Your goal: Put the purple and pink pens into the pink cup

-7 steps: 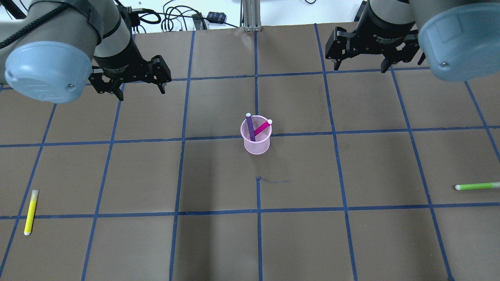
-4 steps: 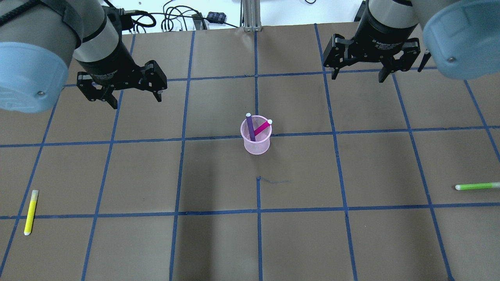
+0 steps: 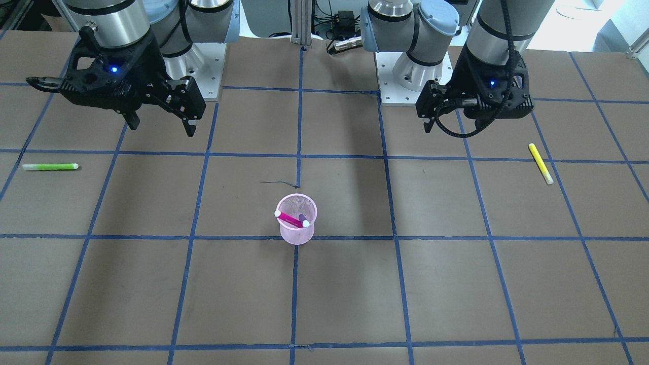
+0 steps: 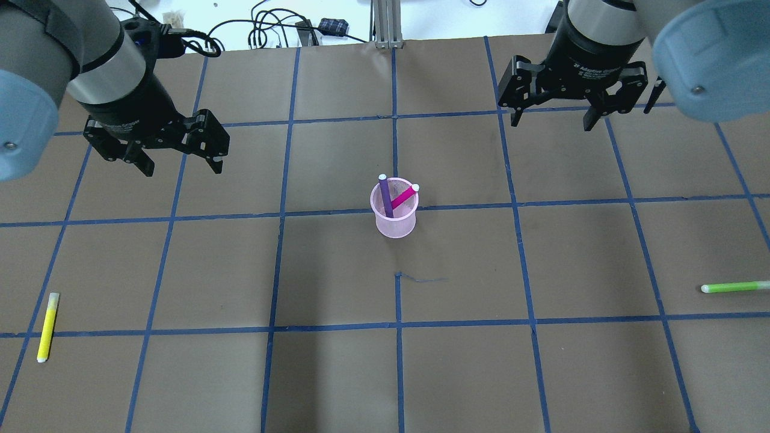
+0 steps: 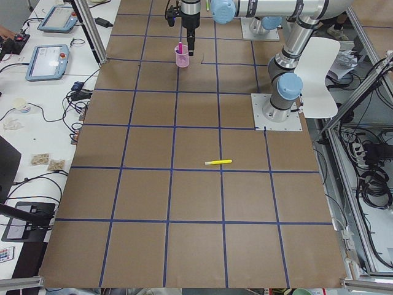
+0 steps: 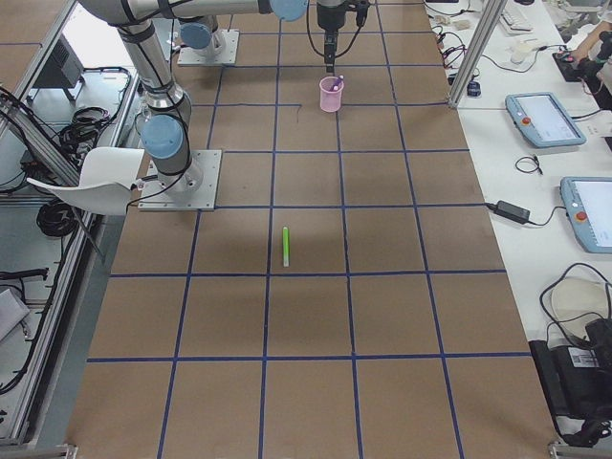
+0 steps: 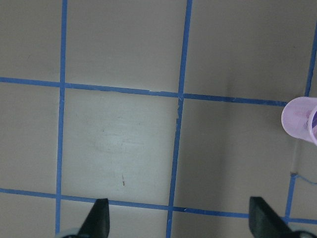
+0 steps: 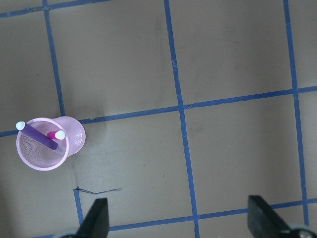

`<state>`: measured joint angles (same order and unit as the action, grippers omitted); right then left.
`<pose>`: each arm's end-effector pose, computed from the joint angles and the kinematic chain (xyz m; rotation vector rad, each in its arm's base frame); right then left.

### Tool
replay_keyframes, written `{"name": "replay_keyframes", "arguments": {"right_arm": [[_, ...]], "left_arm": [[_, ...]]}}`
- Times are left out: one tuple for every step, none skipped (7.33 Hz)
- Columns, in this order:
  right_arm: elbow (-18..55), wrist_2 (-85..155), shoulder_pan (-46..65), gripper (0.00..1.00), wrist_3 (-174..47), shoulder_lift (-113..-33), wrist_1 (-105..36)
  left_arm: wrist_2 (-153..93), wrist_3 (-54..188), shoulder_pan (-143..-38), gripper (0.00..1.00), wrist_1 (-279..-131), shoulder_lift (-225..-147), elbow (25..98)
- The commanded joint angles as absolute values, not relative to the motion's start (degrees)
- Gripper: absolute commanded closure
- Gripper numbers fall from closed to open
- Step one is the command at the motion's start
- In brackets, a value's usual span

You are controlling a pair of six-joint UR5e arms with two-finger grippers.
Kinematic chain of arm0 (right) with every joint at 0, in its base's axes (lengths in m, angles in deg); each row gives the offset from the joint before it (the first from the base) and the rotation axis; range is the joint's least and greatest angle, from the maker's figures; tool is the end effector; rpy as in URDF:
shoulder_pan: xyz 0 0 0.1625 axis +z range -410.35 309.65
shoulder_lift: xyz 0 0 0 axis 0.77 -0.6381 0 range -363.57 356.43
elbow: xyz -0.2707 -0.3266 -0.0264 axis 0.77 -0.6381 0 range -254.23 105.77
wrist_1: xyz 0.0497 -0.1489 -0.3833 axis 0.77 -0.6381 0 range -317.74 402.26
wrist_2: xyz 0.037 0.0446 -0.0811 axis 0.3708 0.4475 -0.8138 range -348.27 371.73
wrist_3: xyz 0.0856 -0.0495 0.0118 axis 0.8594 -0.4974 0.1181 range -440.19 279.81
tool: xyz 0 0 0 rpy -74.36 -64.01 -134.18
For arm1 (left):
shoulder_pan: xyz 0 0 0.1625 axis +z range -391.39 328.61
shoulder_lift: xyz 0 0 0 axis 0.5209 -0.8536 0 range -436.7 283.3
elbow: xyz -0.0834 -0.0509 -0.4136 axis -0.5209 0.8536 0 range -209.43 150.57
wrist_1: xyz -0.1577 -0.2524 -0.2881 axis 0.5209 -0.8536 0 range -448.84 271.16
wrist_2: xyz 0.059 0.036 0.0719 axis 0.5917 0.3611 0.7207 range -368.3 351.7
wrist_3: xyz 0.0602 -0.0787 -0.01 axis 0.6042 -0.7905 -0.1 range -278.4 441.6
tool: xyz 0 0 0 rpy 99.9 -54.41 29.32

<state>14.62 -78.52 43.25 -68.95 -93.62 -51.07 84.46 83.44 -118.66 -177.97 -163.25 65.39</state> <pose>0.1639 -0.4896 0.5044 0.2089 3.1262 -0.1241 -0.1061 -0.4709 0.4771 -0.0238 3.0938 0.0162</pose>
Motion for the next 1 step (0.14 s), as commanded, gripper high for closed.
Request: {"name": "replay_keyframes", "arguments": {"right_arm": [[14.63,-78.62,43.25,0.0,-69.11,-93.39,-51.08]], "left_arm": [[84.34,84.24,-118.31,0.0,-177.78,-162.31,67.16]]}}
